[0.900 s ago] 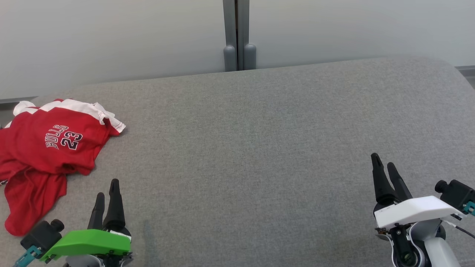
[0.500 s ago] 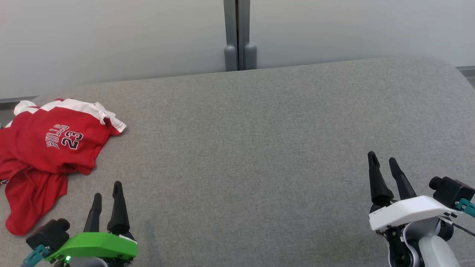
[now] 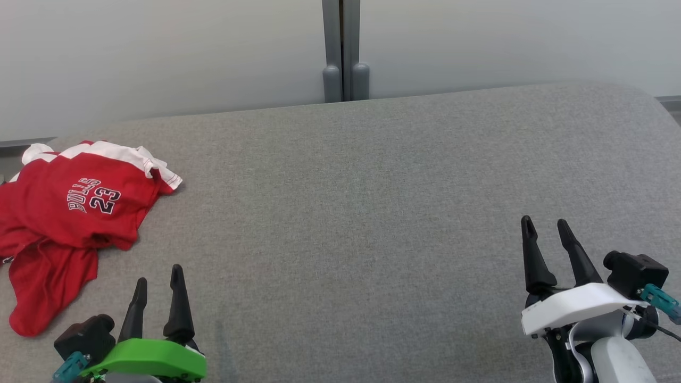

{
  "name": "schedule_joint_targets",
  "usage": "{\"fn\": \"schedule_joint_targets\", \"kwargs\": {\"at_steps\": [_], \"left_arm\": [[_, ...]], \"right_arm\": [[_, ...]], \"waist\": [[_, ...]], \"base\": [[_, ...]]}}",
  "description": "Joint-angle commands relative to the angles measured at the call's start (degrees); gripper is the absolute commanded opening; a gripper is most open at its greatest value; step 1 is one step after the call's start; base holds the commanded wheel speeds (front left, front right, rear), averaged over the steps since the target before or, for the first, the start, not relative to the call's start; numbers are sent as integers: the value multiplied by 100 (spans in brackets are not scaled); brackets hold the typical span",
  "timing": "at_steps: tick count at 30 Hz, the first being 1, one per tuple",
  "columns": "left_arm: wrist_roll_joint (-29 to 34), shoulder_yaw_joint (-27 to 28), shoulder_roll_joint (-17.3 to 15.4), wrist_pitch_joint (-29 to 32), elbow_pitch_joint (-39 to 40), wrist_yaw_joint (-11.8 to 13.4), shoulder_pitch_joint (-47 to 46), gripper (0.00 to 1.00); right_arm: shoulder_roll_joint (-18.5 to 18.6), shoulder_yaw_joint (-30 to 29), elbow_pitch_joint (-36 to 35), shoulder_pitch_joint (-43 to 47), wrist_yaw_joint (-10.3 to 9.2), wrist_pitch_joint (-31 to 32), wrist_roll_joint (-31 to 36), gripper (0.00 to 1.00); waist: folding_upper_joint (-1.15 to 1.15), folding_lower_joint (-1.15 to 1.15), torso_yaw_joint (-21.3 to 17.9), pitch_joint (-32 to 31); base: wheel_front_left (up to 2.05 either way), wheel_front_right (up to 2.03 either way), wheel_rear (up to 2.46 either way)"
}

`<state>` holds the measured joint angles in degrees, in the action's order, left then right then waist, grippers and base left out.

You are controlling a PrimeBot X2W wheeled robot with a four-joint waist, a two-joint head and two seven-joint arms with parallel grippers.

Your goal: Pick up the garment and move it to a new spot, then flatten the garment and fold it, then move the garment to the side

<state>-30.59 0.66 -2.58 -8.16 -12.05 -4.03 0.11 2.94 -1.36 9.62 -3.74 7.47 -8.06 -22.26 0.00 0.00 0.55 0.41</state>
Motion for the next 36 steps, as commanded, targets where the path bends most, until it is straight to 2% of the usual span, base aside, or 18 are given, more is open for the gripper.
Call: {"fn": "schedule_joint_targets", "kwargs": {"at_steps": [1,19,36], "left_arm": [[206,-11,-51,-51,69,30,9,100],[1207,-62,-71,-299,59,60,116,100],[1909,-61,-68,-501,0,-54,209,100]], "right_arm": [[17,10,-86,13,2,-62,201,100],[2,-73,-116,59,2,-307,1219,100],[0,-142,-28,106,3,-513,1922,100]], "waist": [[0,0,0,2],[0,0,16,18],[0,0,11,43]], "base": [[0,0,0],[0,0,0],[0,0,0]]}}
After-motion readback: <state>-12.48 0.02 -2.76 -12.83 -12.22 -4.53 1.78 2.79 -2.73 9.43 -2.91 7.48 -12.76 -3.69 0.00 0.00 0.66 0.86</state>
